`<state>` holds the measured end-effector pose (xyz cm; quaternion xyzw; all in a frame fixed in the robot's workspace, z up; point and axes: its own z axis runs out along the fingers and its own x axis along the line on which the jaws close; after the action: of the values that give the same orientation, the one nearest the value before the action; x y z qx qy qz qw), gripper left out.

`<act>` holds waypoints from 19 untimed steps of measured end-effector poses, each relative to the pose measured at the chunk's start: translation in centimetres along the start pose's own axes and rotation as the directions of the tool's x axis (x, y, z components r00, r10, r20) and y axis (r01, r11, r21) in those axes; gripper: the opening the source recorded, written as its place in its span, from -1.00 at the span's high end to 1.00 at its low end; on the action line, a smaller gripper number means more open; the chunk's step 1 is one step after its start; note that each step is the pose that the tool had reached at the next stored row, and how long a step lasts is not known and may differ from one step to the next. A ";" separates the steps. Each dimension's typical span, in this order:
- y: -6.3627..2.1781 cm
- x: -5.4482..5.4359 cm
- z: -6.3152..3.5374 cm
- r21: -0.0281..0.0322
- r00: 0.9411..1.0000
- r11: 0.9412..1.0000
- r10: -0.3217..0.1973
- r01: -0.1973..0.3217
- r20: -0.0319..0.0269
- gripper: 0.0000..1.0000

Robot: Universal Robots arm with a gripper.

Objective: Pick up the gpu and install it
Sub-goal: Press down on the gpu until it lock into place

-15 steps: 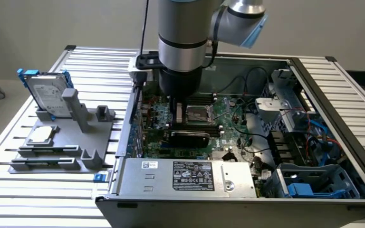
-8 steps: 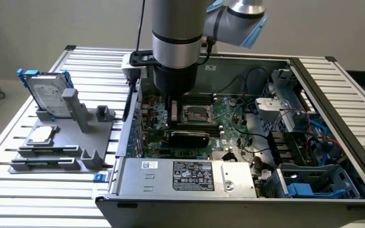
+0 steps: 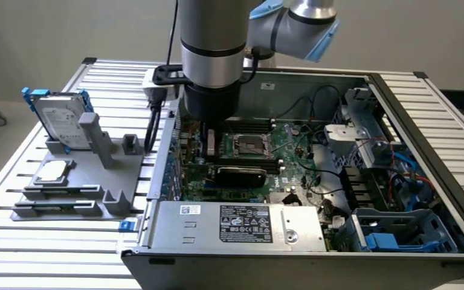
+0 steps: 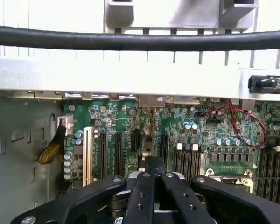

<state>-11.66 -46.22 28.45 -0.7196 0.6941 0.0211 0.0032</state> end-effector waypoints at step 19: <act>0.23 0.3 -0.88 -0.122 1.000 0.993 0.005 -0.004 0.003 0.79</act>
<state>-11.86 -46.60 29.33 -0.7168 0.6931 0.0648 -0.0395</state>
